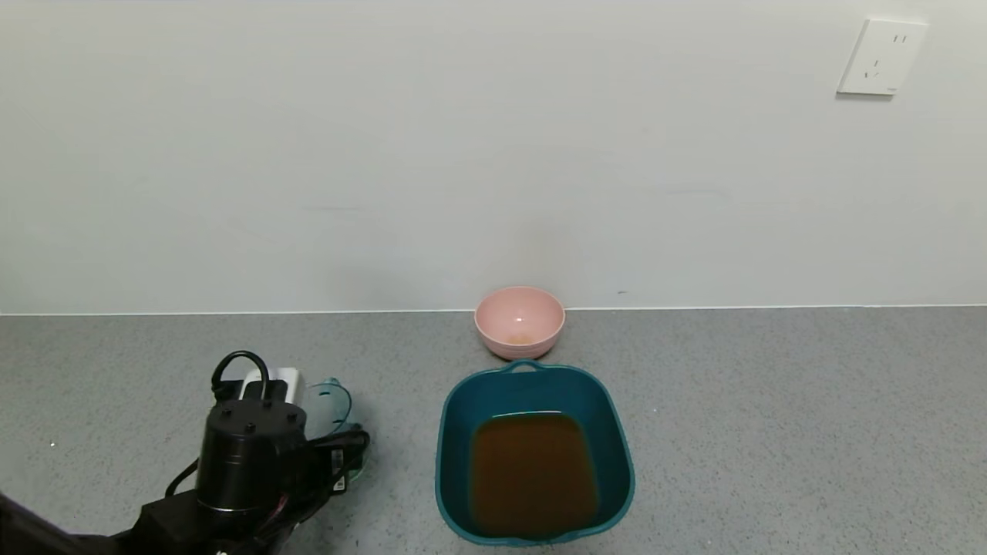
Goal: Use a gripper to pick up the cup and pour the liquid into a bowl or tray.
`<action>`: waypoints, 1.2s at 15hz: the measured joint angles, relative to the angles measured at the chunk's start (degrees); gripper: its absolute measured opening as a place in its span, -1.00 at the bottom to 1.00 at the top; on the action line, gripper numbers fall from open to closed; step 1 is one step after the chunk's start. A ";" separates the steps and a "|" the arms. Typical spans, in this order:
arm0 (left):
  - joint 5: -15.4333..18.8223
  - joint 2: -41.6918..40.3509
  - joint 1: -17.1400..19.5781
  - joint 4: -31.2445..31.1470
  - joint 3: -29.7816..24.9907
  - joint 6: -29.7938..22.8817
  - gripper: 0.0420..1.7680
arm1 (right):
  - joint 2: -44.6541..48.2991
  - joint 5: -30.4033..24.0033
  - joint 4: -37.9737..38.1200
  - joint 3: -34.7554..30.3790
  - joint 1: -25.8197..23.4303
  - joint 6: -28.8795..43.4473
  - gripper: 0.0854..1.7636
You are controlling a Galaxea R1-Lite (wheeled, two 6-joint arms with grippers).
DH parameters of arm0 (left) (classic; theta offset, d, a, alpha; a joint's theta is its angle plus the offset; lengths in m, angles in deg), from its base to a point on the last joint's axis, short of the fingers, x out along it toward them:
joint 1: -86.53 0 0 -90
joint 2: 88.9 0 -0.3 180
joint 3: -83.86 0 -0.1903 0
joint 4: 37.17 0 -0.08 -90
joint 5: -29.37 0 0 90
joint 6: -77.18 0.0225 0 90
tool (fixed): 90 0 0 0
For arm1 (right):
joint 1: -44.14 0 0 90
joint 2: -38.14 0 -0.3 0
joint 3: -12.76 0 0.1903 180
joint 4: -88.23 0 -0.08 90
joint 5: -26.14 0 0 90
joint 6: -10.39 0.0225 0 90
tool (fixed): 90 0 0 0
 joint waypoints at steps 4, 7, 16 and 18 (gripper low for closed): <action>-0.02 -7.97 -0.01 -0.33 -3.63 4.14 0.91 | 0.00 -0.05 0.00 0.00 0.02 0.02 0.94; 0.00 -13.67 -0.01 -4.86 -4.79 5.62 0.92 | 0.00 0.00 0.00 0.00 0.02 0.00 0.94; 0.41 -40.11 -0.26 -39.72 4.14 5.94 0.93 | 0.00 -0.02 -0.02 0.00 0.02 0.02 0.94; 0.17 -45.97 -0.26 -46.13 6.16 6.12 0.93 | 0.00 -0.02 0.02 0.00 0.02 0.02 0.94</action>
